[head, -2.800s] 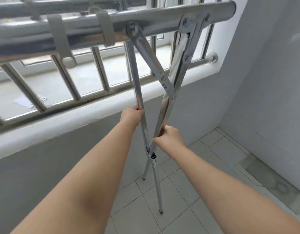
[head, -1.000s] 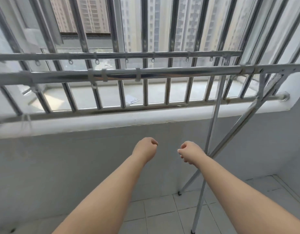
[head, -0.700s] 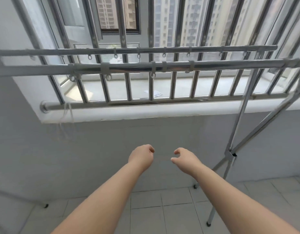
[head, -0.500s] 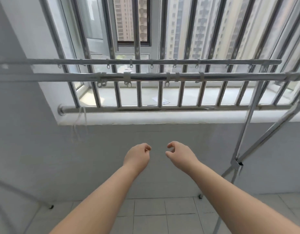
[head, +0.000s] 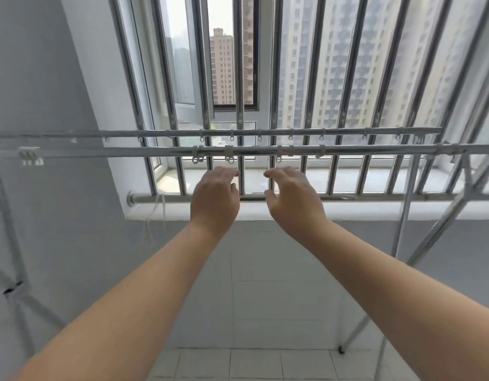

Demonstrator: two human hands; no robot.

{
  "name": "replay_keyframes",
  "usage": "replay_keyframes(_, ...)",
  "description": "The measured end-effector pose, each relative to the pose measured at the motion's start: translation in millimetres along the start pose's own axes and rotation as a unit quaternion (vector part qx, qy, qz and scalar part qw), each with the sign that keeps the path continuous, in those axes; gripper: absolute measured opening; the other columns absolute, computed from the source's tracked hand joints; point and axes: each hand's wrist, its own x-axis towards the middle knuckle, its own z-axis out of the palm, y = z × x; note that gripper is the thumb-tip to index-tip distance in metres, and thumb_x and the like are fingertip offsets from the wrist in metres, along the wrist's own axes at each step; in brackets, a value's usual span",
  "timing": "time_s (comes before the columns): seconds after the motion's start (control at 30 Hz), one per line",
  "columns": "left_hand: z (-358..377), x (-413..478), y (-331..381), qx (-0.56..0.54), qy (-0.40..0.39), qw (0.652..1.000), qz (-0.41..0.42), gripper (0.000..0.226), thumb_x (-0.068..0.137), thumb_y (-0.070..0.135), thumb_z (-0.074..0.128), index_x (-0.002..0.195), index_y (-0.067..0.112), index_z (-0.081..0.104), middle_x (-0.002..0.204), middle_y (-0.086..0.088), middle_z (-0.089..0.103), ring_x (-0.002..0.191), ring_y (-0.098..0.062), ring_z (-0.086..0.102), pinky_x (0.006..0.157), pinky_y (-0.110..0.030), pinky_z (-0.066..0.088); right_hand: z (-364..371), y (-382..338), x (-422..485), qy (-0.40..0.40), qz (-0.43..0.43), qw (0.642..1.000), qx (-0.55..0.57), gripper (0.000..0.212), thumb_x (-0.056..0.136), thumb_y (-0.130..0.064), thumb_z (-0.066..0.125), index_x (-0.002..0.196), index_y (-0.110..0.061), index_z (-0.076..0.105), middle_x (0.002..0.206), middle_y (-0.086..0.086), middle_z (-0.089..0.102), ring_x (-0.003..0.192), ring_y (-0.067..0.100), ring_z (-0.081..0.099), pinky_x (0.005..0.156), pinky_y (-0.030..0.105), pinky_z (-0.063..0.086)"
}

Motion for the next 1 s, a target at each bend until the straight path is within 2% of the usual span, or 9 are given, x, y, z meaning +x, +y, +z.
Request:
replay_keyframes(0.07,-11.0,20.6,-5.4,0.042,0.014,0.998,0.045,0.031,0.082,0.0,0.053,0.11,0.01,0.064,0.109,-0.01,0.067,0.106,-0.03,0.058,0.092,-0.039,0.047,-5.3,-11.5,15.6,0.011,-0.039,0.998,-0.049,0.041,0.089,-0.016,0.059,0.129,-0.013,0.054,0.128,0.006,0.055,0.123,0.027,0.045,0.104,0.036,0.037)
replay_keyframes(0.13,-20.9,42.7,-18.1,0.082,-0.008,0.995,0.053,0.034,0.086,0.003,0.051,0.118,0.009,0.059,0.124,-0.011,0.06,0.12,-0.031,0.05,0.106,-0.04,0.038,-7.4,-24.2,34.0,0.018,-0.057,0.994,-0.087,0.044,0.089,-0.017,0.058,0.133,-0.014,0.05,0.136,0.006,0.049,0.131,0.026,0.038,0.111,0.035,0.029)
replay_keyframes(0.23,-31.4,66.4,-40.8,0.148,-0.101,0.984,0.011,0.042,0.093,0.009,0.044,0.136,0.007,0.044,0.146,-0.013,0.042,0.138,-0.03,0.032,0.117,-0.043,0.022,-4.3,-38.4,58.4,-0.019,-0.014,0.995,-0.097,0.053,0.092,-0.022,0.056,0.142,-0.017,0.039,0.152,0.007,0.036,0.143,0.025,0.025,0.119,0.038,0.017)
replay_keyframes(0.33,-37.2,74.7,-59.6,0.18,-0.192,0.964,-0.022,0.05,0.093,0.004,0.037,0.142,0.009,0.034,0.15,-0.01,0.038,0.139,-0.028,0.03,0.119,-0.047,0.017,7.8,-44.1,72.3,-0.092,0.033,0.986,-0.136,0.058,0.095,-0.027,0.051,0.149,-0.017,0.029,0.157,0.007,0.027,0.147,0.025,0.018,0.122,0.041,0.011)
replay_keyframes(0.47,-40.2,75.3,-69.2,0.166,-0.199,0.966,-0.018,0.049,0.091,0.005,0.041,0.14,0.01,0.038,0.137,-0.011,0.05,0.128,-0.029,0.041,0.117,-0.045,0.021,18.5,-44.6,75.8,-0.123,0.045,0.973,-0.192,0.056,0.093,-0.024,0.052,0.145,-0.017,0.032,0.151,0.008,0.036,0.142,0.027,0.027,0.12,0.045,0.016)
replay_keyframes(0.63,-42.7,78.0,-71.2,0.14,-0.213,0.967,-0.018,0.029,0.092,0.01,0.04,0.119,0.01,0.051,0.124,-0.014,0.051,0.118,-0.031,0.041,0.107,-0.041,0.031,20.6,-45.0,77.0,-0.099,0.04,0.96,-0.26,0.052,0.086,-0.01,0.055,0.136,-0.015,0.04,0.136,0.009,0.039,0.13,0.029,0.033,0.117,0.045,0.023)
replay_keyframes(0.73,-48.4,77.6,-68.8,0.116,-0.201,0.972,-0.017,0.026,0.092,0.009,0.039,0.114,0.01,0.053,0.117,-0.013,0.055,0.109,-0.031,0.047,0.101,-0.04,0.033,18.7,-47.9,77.5,-0.06,0.044,0.965,-0.252,0.039,0.088,-0.004,0.05,0.126,-0.013,0.047,0.127,0.01,0.044,0.121,0.03,0.04,0.107,0.042,0.032)
replay_keyframes(0.83,-53.9,73.7,-68.6,0.138,-0.195,0.971,0.008,0.026,0.09,0.006,0.04,0.112,0.009,0.052,0.111,-0.012,0.059,0.102,-0.031,0.052,0.094,-0.04,0.036,17.2,-55.1,78.1,-0.047,0.041,0.965,-0.254,0.031,0.092,-0.003,0.045,0.122,-0.01,0.049,0.119,0.012,0.053,0.111,0.031,0.051,0.097,0.041,0.04)
replay_keyframes(1.0,-56.5,67.4,-67.8,0.148,-0.177,0.973,0.026,0.03,0.085,0.001,0.039,0.111,0.009,0.052,0.106,-0.013,0.057,0.099,-0.03,0.05,0.091,-0.039,0.037,14.9,-53.5,73.9,-0.049,0.02,0.961,-0.27,0.034,0.093,-0.005,0.048,0.127,-0.011,0.045,0.119,0.011,0.055,0.113,0.03,0.052,0.098,0.042,0.04)
